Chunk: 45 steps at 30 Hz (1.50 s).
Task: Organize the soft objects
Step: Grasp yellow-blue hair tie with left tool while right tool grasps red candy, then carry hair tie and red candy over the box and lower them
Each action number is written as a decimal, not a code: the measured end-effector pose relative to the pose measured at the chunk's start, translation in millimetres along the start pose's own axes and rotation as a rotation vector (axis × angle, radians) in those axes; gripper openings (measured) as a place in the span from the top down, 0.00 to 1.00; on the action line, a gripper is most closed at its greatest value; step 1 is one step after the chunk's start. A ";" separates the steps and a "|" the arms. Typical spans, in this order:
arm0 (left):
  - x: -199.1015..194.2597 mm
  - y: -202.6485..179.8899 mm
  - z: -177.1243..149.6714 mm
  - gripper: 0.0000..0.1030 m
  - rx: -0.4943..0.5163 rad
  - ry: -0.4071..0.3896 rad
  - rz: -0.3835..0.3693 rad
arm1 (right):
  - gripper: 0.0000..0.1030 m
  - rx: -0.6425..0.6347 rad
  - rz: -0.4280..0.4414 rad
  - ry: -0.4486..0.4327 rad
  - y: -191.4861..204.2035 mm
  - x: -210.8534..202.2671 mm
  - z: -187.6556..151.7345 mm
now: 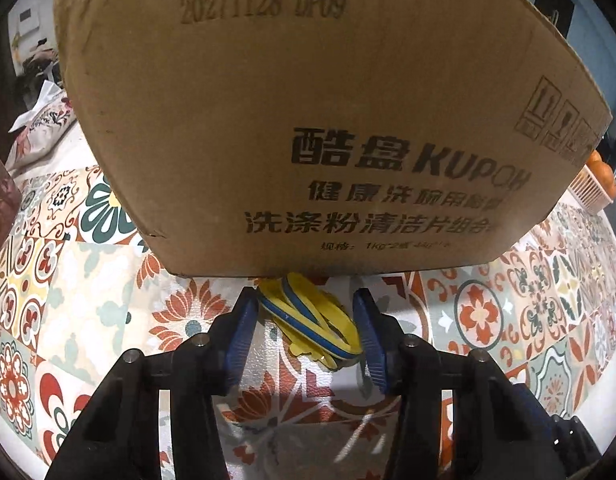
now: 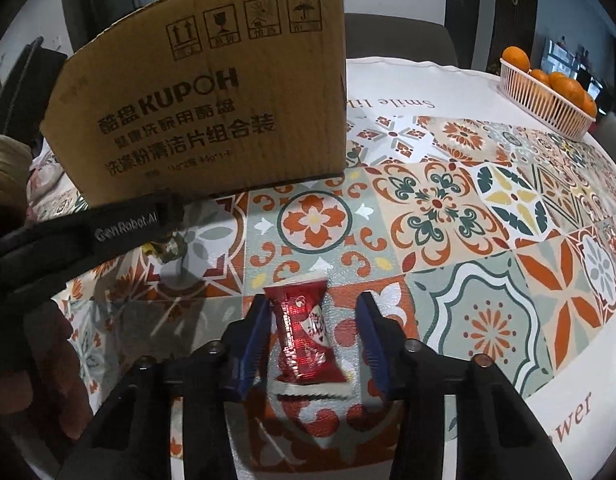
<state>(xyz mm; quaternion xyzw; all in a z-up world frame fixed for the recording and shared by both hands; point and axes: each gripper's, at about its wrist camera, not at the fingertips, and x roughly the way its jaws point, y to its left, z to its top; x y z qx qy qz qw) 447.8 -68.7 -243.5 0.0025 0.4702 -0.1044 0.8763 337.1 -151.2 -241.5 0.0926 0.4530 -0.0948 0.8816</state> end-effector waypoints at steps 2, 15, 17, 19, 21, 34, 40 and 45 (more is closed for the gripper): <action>1.1 -0.8 1.3 0.61 0.004 -0.005 -0.007 | 0.69 -0.007 0.006 0.004 1.0 1.0 0.1; -19.0 7.9 -10.1 0.75 0.055 -0.008 -0.074 | 0.73 -0.017 0.044 -0.008 0.0 -6.1 0.3; -23.0 9.3 -12.8 0.75 0.056 -0.008 -0.079 | 0.73 -0.020 0.047 -0.012 0.7 -9.6 0.0; -30.3 12.6 -15.1 0.75 0.049 -0.014 -0.090 | 0.73 -0.024 0.048 -0.024 1.2 -13.8 0.0; -35.9 13.3 -16.2 0.75 0.047 -0.021 -0.097 | 0.73 -0.024 0.053 -0.027 1.1 -17.2 -0.6; -86.3 22.7 -19.8 0.75 0.080 -0.085 -0.086 | 0.73 -0.048 0.070 -0.101 -3.0 -47.6 6.1; -107.4 18.6 -15.2 0.75 0.104 -0.127 -0.075 | 0.73 -0.061 0.081 -0.132 -3.3 -59.0 8.9; -120.5 17.6 -14.3 0.75 0.105 -0.160 -0.071 | 0.73 -0.070 0.088 -0.168 -3.4 -72.8 15.3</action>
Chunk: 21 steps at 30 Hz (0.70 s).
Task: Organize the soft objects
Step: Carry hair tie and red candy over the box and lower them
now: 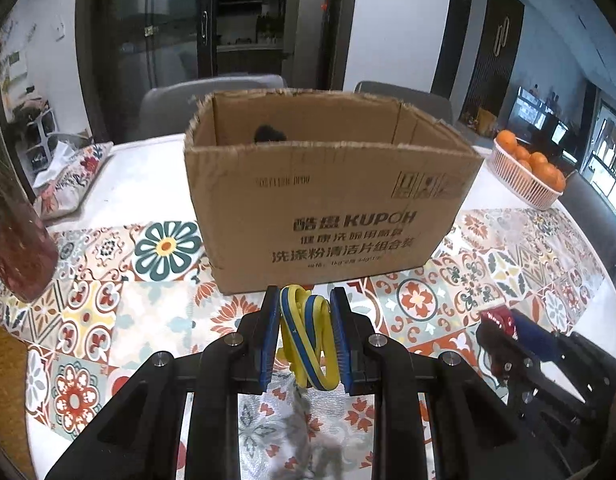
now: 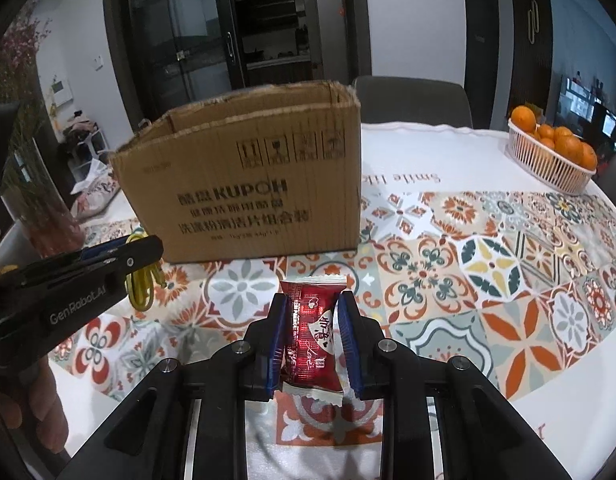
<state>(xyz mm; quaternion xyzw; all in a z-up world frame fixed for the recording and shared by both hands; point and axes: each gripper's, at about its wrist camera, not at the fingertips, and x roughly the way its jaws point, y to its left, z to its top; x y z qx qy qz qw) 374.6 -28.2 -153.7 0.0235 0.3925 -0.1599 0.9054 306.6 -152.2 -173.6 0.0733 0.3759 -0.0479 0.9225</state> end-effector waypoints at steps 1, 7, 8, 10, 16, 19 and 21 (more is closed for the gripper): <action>-4.9 0.1 1.4 0.75 -0.001 -0.008 0.001 | 0.73 -0.001 -0.001 -0.013 -0.6 -3.8 2.8; -30.6 -4.9 8.6 0.75 0.002 -0.061 0.012 | 0.73 0.002 0.001 -0.061 -4.9 -21.7 17.0; -32.9 -5.8 9.2 0.75 0.002 -0.066 0.013 | 0.73 0.000 0.001 -0.068 -5.1 -24.3 18.8; -41.7 -7.8 11.9 0.75 0.002 -0.083 0.018 | 0.73 -0.001 0.007 -0.086 -5.6 -31.7 23.4; -62.4 -9.5 18.8 0.75 -0.016 -0.118 0.025 | 0.73 -0.013 0.030 -0.141 -3.8 -49.7 36.6; -71.8 -8.9 23.4 0.75 -0.026 -0.139 0.029 | 0.73 -0.015 0.044 -0.168 -2.9 -58.0 45.0; -77.5 -9.0 26.3 0.75 -0.031 -0.153 0.032 | 0.73 -0.017 0.053 -0.182 -2.7 -62.0 49.6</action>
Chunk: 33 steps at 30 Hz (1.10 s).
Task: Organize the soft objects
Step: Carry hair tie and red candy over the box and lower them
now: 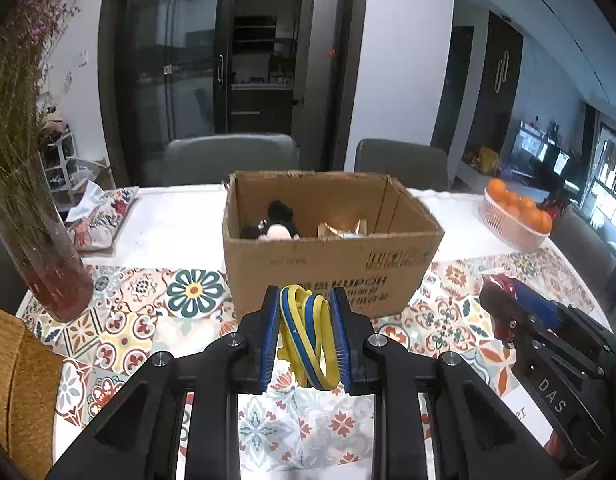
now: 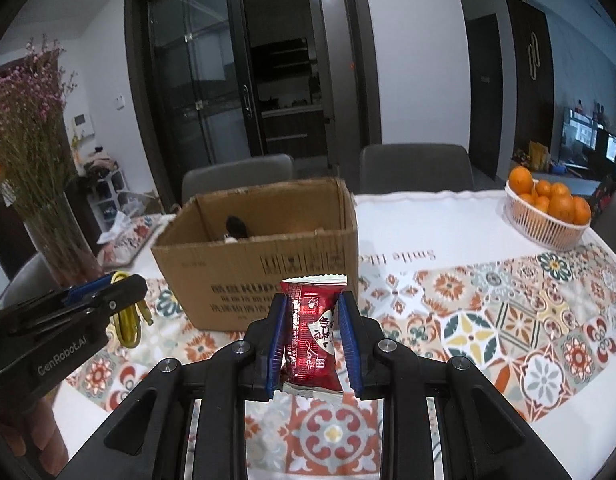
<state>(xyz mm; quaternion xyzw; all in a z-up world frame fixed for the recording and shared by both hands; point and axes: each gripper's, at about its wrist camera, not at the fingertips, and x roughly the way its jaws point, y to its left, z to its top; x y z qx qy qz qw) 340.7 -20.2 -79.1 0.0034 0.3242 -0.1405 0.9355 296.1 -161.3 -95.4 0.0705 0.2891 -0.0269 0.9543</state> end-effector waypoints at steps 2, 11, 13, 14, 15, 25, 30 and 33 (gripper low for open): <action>-4.0 0.3 3.3 0.75 -0.003 -0.012 0.005 | 0.73 -0.005 0.008 -0.016 0.8 -2.5 5.9; -14.2 1.0 23.3 0.75 -0.003 -0.075 0.025 | 0.73 -0.026 0.035 -0.091 7.7 -7.1 33.4; -14.5 0.9 28.3 0.75 0.000 -0.089 0.029 | 0.73 -0.029 0.036 -0.107 8.6 -6.3 39.4; -14.8 0.5 30.8 0.75 0.003 -0.095 0.030 | 0.73 -0.031 0.038 -0.116 9.2 -5.1 43.4; -14.7 0.4 33.4 0.75 0.005 -0.101 0.030 | 0.73 -0.032 0.040 -0.119 9.9 -4.6 45.4; -6.9 -2.5 60.4 0.75 0.023 -0.159 0.036 | 0.73 -0.054 0.047 -0.165 16.0 8.8 76.7; 2.1 -0.2 73.9 0.75 0.020 -0.172 0.030 | 0.73 -0.066 0.046 -0.185 19.8 15.9 90.5; 10.8 1.5 81.7 0.75 0.019 -0.171 0.022 | 0.73 -0.072 0.045 -0.195 19.8 21.4 98.9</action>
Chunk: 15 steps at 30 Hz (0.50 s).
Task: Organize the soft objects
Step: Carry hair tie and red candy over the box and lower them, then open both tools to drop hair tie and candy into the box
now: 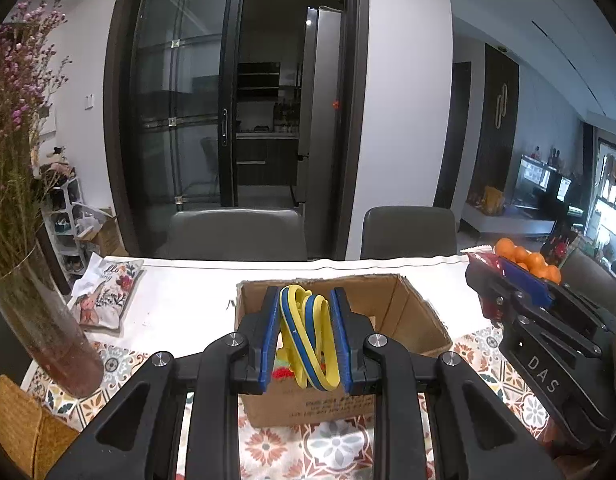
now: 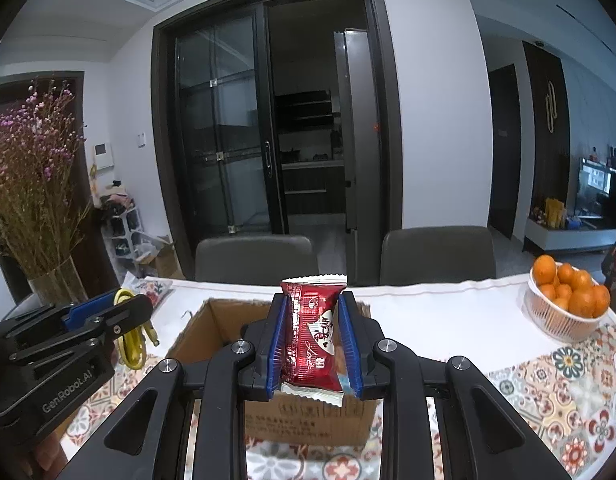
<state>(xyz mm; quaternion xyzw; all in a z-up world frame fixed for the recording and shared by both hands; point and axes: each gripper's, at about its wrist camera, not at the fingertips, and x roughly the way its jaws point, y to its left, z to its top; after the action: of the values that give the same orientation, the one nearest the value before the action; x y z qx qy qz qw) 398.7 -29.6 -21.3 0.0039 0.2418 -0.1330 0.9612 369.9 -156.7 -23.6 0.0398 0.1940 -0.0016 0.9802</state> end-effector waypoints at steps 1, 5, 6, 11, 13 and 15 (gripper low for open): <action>3.8 0.6 2.1 0.75 -0.001 0.001 -0.001 | 0.73 -0.002 0.000 -0.001 0.4 3.0 2.0; 18.4 0.8 8.2 0.75 0.000 0.011 -0.009 | 0.73 -0.014 -0.007 -0.001 -0.2 14.8 8.5; 23.8 1.2 10.1 0.75 -0.003 0.019 -0.014 | 0.73 -0.015 -0.007 0.001 -0.2 16.7 8.6; 46.2 1.4 16.8 0.75 -0.015 0.060 -0.041 | 0.73 -0.010 0.014 0.043 -0.7 37.8 11.0; 58.3 1.0 19.1 0.75 -0.010 0.082 -0.050 | 0.73 -0.013 0.019 0.065 -0.4 47.2 10.0; 69.4 2.6 20.7 0.74 -0.008 0.101 -0.055 | 0.71 -0.014 0.021 0.090 -0.9 56.1 9.8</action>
<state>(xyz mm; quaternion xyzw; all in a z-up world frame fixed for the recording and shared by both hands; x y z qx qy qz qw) 467.8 -46.1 -35.5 0.0002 0.2905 -0.1581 0.9437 425.5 -157.7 -36.0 0.0349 0.2376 0.0118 0.9707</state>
